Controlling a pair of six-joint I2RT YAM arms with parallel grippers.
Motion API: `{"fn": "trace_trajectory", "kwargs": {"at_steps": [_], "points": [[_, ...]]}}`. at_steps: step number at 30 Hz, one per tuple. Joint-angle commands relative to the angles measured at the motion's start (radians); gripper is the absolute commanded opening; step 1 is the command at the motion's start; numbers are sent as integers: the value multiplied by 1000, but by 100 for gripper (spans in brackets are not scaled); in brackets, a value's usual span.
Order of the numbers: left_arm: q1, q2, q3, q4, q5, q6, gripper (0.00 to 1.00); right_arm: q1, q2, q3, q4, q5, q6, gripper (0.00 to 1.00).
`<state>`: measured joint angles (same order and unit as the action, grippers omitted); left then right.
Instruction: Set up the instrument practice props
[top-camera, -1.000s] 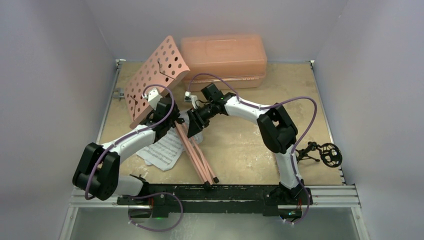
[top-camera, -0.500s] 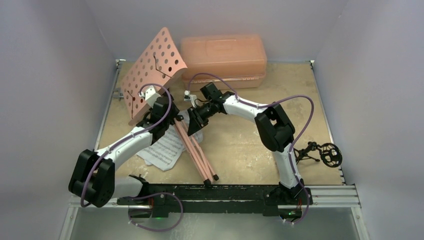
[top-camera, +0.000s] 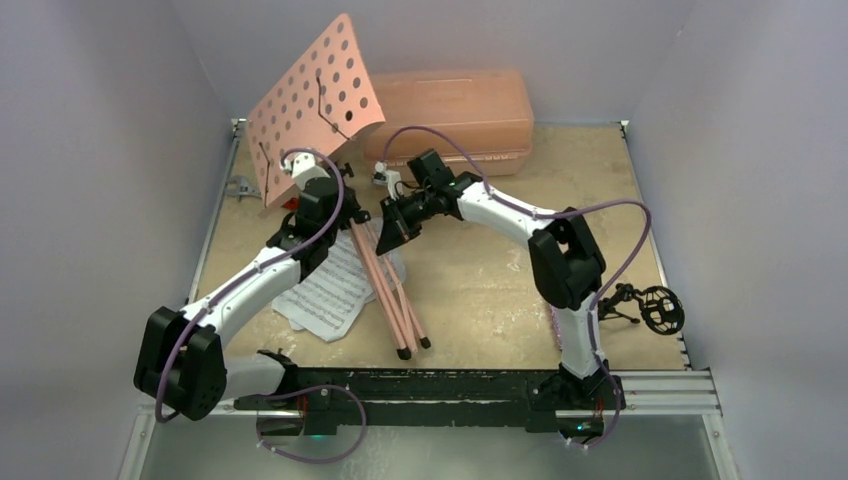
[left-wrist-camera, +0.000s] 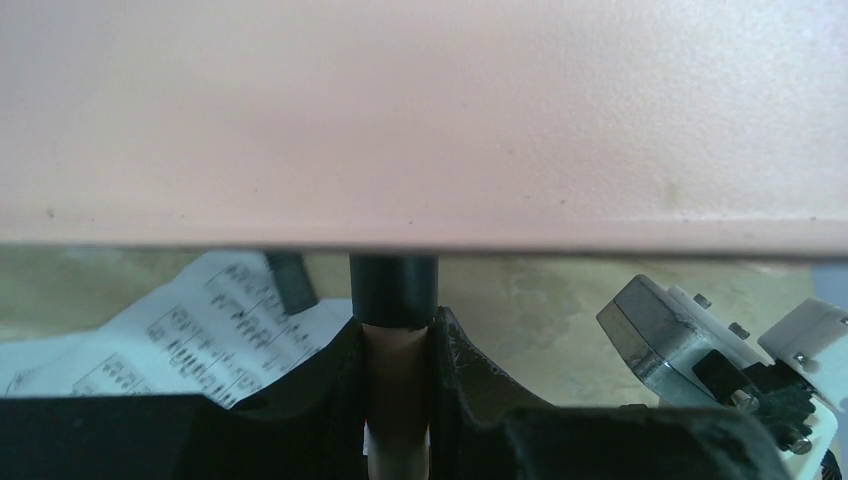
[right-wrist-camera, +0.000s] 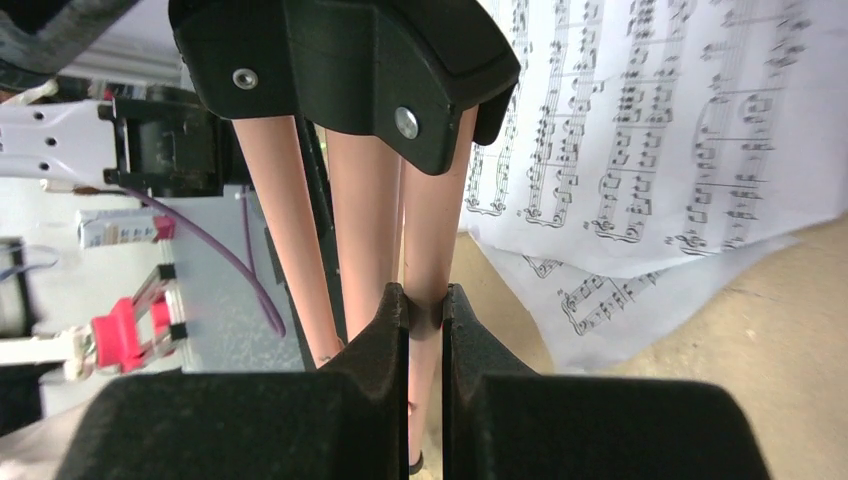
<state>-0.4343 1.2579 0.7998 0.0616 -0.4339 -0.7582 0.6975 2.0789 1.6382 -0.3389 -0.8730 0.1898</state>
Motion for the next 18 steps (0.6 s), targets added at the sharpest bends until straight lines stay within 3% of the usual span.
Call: {"fn": "trace_trajectory", "kwargs": {"at_steps": [1, 12, 18], "points": [[-28, -97, 220, 363, 97, 145, 0, -18, -136, 78, 39, 134, 2, 0], [-147, 20, 483, 486, 264, 433, 0, -66, -255, 170, 14, 315, 6, 0], [-182, 82, 579, 586, 350, 492, 0, -134, -331, 133, 17, 384, -9, 0]]}}
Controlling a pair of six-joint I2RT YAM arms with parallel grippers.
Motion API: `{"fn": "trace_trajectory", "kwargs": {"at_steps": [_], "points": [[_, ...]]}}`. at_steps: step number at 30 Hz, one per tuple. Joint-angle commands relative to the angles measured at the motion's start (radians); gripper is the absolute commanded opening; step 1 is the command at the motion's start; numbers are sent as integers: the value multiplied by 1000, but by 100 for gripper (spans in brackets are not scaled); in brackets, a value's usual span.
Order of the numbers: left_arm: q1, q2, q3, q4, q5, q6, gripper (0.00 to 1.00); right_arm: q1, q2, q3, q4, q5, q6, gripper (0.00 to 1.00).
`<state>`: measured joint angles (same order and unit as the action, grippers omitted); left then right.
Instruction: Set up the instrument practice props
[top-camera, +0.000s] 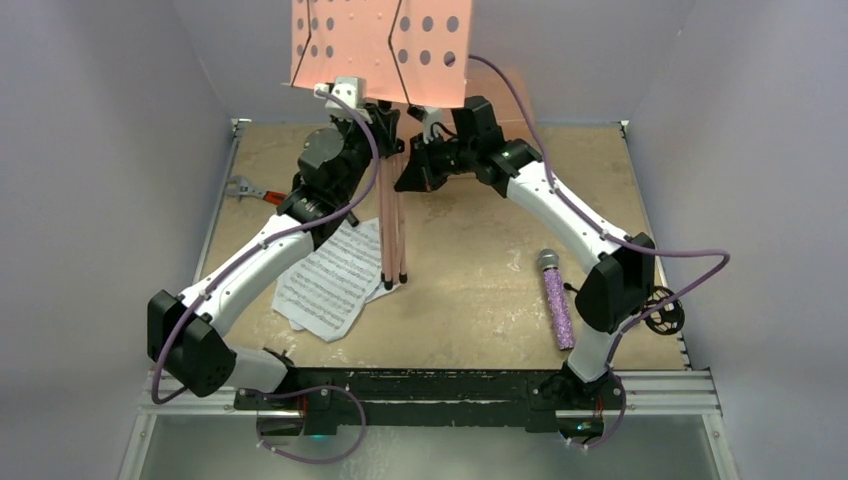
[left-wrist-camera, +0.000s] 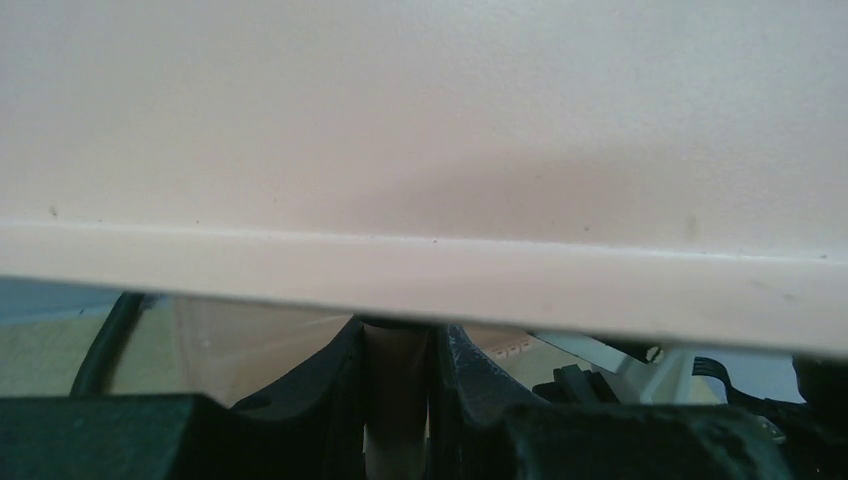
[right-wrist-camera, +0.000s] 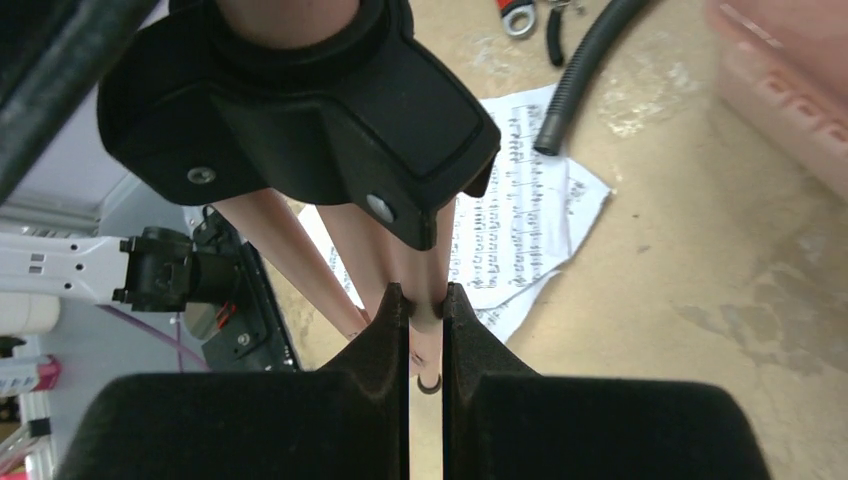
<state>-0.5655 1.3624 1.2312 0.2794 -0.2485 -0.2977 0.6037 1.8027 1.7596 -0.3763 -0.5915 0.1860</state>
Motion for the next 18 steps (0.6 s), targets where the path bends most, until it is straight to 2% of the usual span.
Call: {"fn": "trace_trajectory", "kwargs": {"at_steps": [1, 11, 18], "points": [[-54, -14, 161, 381, 189, 45, 0, -55, -69, -4, 58, 113, -7, 0], [-78, 64, 213, 524, 280, 59, 0, -119, -137, -44, -6, 253, -111, 0], [-92, 99, 147, 750, 460, 62, 0, -144, -217, -189, 55, 377, -105, 0]]}}
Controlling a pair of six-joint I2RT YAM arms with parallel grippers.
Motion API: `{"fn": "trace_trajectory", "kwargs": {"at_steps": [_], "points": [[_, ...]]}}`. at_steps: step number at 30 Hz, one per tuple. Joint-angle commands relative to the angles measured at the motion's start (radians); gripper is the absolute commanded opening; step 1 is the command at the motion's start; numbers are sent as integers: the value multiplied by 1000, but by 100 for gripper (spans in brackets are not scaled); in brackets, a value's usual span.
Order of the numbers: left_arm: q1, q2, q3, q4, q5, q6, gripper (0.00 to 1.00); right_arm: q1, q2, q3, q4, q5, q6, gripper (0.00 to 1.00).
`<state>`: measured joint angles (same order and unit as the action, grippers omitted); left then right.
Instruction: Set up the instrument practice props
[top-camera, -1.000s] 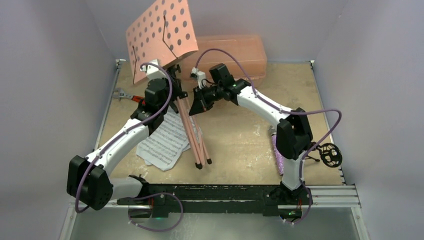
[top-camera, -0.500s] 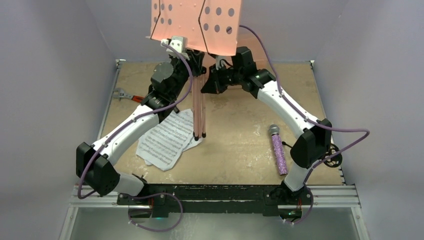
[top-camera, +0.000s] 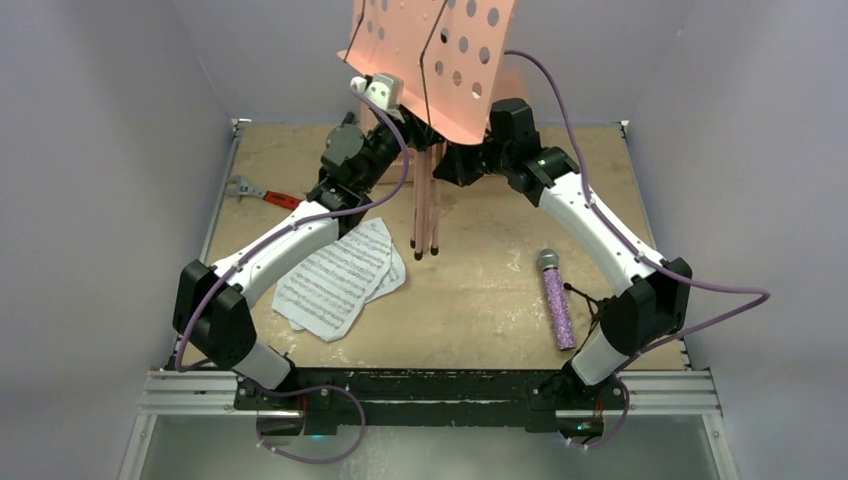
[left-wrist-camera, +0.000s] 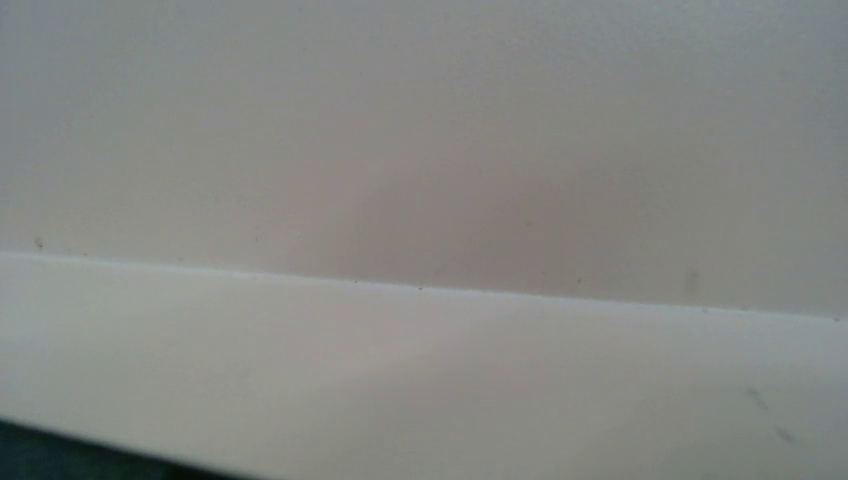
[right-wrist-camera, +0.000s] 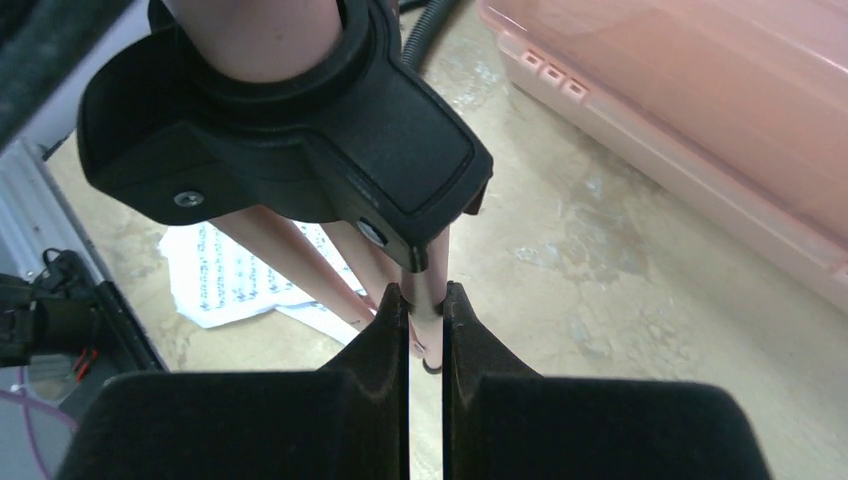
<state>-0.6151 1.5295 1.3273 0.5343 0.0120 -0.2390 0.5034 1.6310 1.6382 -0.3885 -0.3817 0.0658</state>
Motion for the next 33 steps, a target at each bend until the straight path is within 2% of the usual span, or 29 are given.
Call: {"fn": "trace_trajectory", "kwargs": {"at_steps": [1, 11, 24, 33], "points": [[-46, -67, 41, 523, 214, 5, 0, -45, -54, -88, 82, 181, 15, 0], [-50, -66, 39, 644, 225, 44, 0, -49, -91, -202, 122, 282, -61, 0], [-51, -34, 100, 829, 122, -44, 0, -56, -108, -267, 122, 356, -144, 0], [-51, -3, 190, 834, 128, -51, 0, -58, -118, -310, 124, 379, -174, 0]]}}
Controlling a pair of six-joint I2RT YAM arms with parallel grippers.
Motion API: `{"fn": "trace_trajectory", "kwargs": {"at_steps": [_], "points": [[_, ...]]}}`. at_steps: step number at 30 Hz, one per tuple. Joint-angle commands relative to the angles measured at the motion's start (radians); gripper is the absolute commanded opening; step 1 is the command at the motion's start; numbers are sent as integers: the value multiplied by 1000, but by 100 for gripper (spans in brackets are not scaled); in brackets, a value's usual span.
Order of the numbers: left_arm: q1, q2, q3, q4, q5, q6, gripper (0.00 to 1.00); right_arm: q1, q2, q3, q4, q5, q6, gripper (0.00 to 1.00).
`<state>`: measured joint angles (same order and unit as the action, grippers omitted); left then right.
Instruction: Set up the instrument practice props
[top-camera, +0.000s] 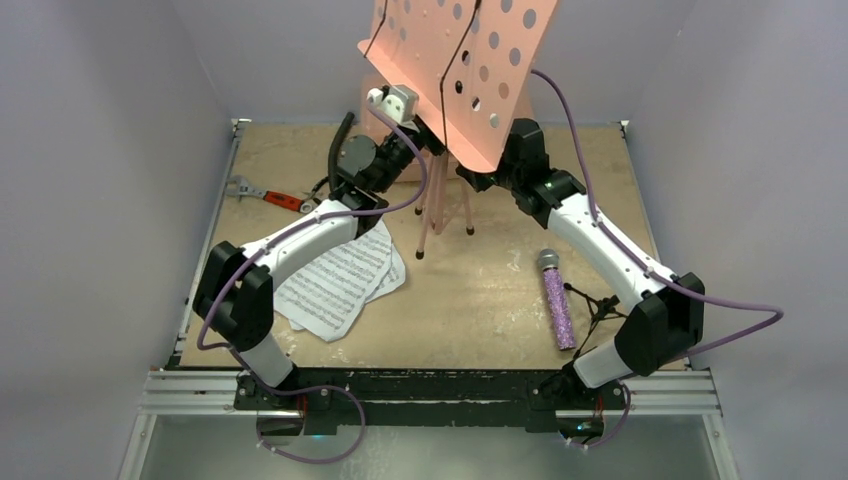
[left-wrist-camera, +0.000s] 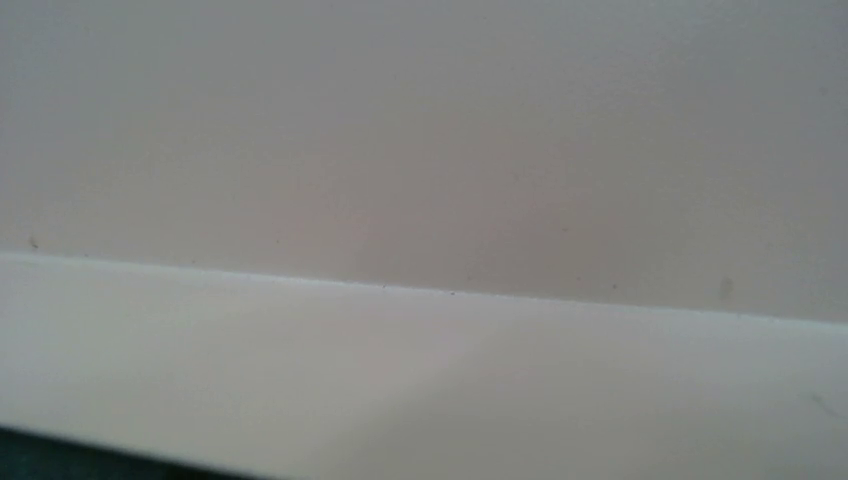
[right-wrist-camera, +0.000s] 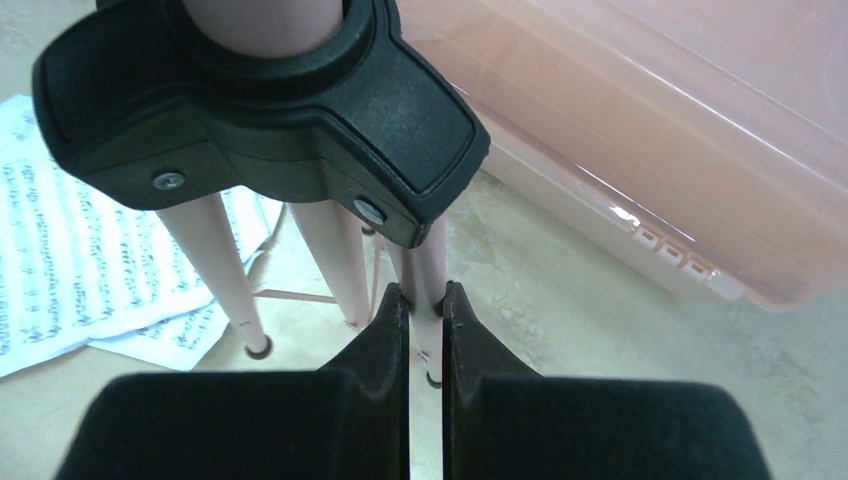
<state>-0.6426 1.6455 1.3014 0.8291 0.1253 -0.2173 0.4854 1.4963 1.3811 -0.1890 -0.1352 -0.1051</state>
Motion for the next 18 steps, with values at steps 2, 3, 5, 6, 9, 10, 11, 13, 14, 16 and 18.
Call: {"fn": "trace_trajectory", "kwargs": {"at_steps": [2, 3, 5, 6, 9, 10, 11, 13, 14, 16, 18], "points": [[-22, -111, 232, 545, 16, -73, 0, -40, 11, -68, -71, 144, -9, 0], [-22, -107, 240, 548, 19, -73, 0, -40, 8, -72, -69, 148, -11, 0], [-22, -101, 250, 555, 19, -77, 0, -41, 3, -80, -65, 154, -16, 0], [-23, -97, 256, 560, 19, -78, 0, -41, 2, -82, -64, 157, -19, 0], [-23, -85, 277, 573, 19, -85, 0, -41, 0, -90, -63, 171, -28, 0], [-23, -82, 285, 569, 19, -86, 0, -40, -1, -93, -61, 174, -32, 0], [-23, -81, 291, 566, 20, -86, 0, -41, -1, -97, -61, 177, -35, 0], [-23, -79, 300, 561, 22, -86, 0, -40, -5, -105, -58, 181, -41, 0], [-22, -79, 303, 558, 20, -86, 0, -41, -7, -111, -57, 184, -44, 0], [-22, -83, 304, 555, 16, -80, 0, -40, -10, -120, -52, 187, -49, 0], [-23, -87, 305, 548, 13, -78, 0, -40, -15, -131, -50, 188, -58, 0]]}}
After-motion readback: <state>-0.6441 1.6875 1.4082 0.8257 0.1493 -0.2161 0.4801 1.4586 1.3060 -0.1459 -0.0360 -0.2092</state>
